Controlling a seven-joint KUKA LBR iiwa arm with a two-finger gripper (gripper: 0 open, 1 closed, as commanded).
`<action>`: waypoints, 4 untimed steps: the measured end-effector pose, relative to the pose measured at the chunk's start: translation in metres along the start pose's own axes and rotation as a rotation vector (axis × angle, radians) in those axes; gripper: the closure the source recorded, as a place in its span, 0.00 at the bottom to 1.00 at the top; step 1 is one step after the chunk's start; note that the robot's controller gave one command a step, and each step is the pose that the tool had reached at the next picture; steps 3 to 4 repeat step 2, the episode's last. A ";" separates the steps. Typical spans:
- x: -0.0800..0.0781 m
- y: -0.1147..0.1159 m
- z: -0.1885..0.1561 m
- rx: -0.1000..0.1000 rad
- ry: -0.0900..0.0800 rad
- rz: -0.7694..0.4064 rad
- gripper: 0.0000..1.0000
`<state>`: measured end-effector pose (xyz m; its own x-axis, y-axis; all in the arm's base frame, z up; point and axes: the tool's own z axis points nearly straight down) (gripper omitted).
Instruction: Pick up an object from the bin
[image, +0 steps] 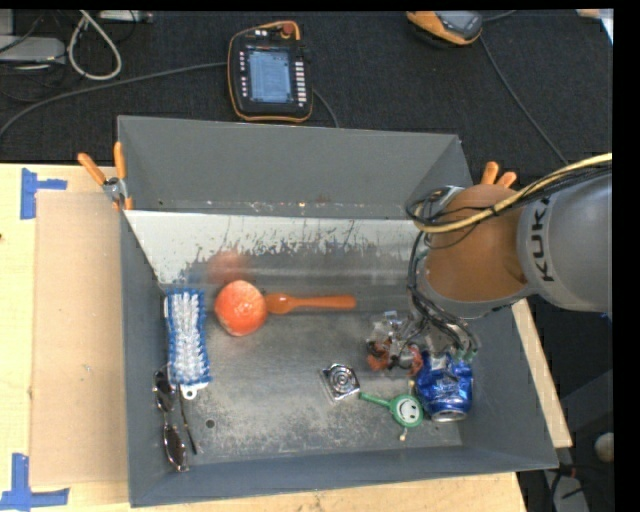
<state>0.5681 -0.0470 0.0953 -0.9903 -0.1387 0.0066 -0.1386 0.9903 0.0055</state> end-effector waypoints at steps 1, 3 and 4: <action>0.001 0.001 -0.030 -0.002 0.005 0.000 1.00; 0.000 0.001 -0.069 0.000 0.000 0.000 1.00; 0.000 0.001 -0.069 0.000 0.000 0.000 1.00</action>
Offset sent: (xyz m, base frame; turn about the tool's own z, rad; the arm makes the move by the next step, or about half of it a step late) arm -0.0007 0.0006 0.0272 0.0000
